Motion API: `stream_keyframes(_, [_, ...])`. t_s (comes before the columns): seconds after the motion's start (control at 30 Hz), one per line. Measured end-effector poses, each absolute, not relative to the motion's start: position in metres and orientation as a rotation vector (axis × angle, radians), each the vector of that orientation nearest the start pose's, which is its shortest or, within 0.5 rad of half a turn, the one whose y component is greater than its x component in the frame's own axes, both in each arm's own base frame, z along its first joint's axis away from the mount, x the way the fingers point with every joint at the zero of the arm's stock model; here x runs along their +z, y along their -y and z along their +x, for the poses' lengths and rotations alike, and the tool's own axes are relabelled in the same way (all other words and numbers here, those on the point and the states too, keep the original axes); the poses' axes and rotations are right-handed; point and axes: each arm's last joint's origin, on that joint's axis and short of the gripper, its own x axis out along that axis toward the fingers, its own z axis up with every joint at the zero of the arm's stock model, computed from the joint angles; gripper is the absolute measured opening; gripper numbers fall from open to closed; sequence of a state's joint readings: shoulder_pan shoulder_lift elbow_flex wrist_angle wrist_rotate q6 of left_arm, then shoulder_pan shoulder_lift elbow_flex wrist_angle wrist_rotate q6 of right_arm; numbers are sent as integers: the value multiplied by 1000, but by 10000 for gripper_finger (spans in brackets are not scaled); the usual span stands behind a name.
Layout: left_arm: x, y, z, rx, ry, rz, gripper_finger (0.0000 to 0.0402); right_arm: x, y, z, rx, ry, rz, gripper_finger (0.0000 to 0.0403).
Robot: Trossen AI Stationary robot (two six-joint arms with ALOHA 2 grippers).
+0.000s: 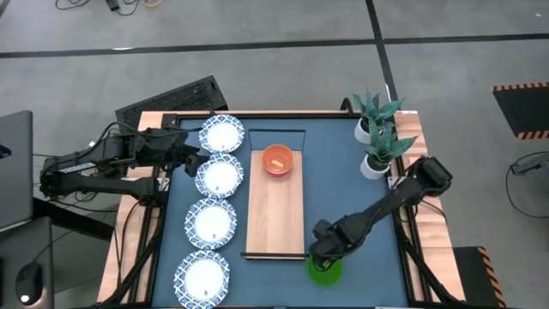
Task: Place and stack bowls onto a shelf
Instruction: Stack the green bowl on top of the yellow bowl on the shelf
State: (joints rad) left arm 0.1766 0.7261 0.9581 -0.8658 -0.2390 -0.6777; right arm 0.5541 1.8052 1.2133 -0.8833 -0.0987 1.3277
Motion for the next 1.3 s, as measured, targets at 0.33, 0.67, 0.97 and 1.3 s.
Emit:
stream_keyframes(0.33, [336,-28,121,609,-487,-638,272,160,-168,266,-570,-1539,734,60])
stream_keyframes(0.67, [336,-28,121,609,-486,-638,272,216,-133,244,-673,-1480,821,22])
stream_keyframes(0.97, [336,-29,121,610,-485,-638,272,284,-45,213,-879,-1112,959,22])
stream_keyframes(1.3, [336,-29,121,613,-482,-645,272,293,40,252,-741,-832,1028,22])
